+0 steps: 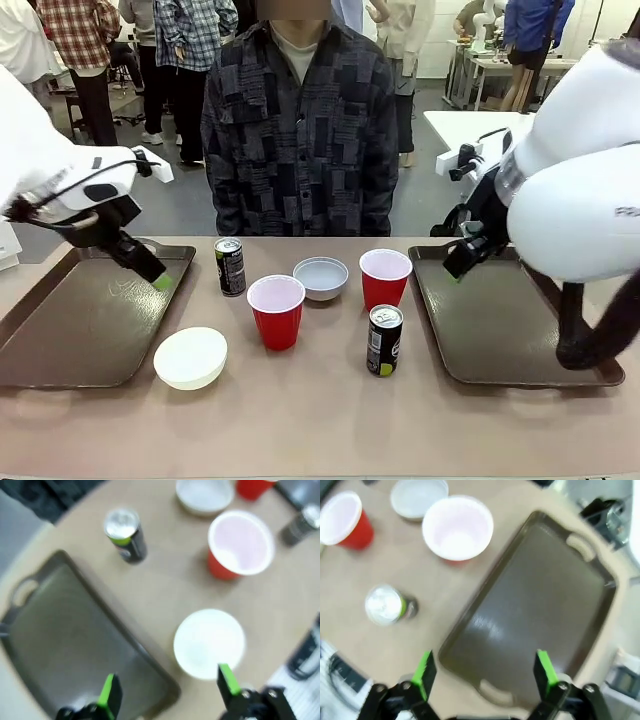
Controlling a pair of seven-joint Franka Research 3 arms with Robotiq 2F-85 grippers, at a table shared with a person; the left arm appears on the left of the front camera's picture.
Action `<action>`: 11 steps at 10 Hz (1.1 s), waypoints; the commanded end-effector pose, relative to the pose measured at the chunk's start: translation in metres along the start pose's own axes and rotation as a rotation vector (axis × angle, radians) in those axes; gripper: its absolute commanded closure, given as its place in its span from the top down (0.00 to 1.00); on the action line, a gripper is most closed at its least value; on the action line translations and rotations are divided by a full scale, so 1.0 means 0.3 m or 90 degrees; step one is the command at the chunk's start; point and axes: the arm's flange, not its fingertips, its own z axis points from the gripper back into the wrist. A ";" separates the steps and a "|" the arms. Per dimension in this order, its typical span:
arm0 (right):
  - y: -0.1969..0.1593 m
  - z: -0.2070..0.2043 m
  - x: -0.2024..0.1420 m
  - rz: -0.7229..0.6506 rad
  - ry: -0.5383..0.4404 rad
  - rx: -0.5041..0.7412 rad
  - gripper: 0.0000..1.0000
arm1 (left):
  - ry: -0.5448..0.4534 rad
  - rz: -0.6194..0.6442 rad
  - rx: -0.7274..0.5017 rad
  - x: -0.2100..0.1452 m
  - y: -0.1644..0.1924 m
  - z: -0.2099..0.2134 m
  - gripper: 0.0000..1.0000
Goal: Prepare tableware on both trays.
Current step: Pick up a Picnic Bowl from the table and place it on a Handle tray.
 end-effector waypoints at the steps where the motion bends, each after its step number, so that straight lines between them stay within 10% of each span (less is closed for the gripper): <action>1: 0.110 -0.040 -0.399 -0.023 0.053 0.017 1.00 | 0.020 0.012 -0.005 -0.223 -0.043 0.034 1.00; 3: 0.110 -0.110 -0.465 -0.046 0.103 0.040 1.00 | 0.026 0.027 0.029 -0.273 -0.071 0.069 1.00; 4: 0.089 -0.142 -0.432 -0.033 0.099 -0.101 1.00 | 0.015 0.060 0.103 -0.263 -0.073 0.055 1.00; 5: 0.025 0.075 -0.102 -0.022 0.095 0.018 1.00 | 0.026 0.011 -0.002 -0.068 -0.010 0.130 1.00; 8: 0.019 0.068 -0.105 -0.027 0.107 -0.010 1.00 | 0.025 0.026 0.027 -0.070 -0.011 0.152 1.00; 11: -0.200 0.096 -0.161 -0.185 0.098 0.225 1.00 | -0.076 0.182 -0.220 -0.106 0.201 0.244 1.00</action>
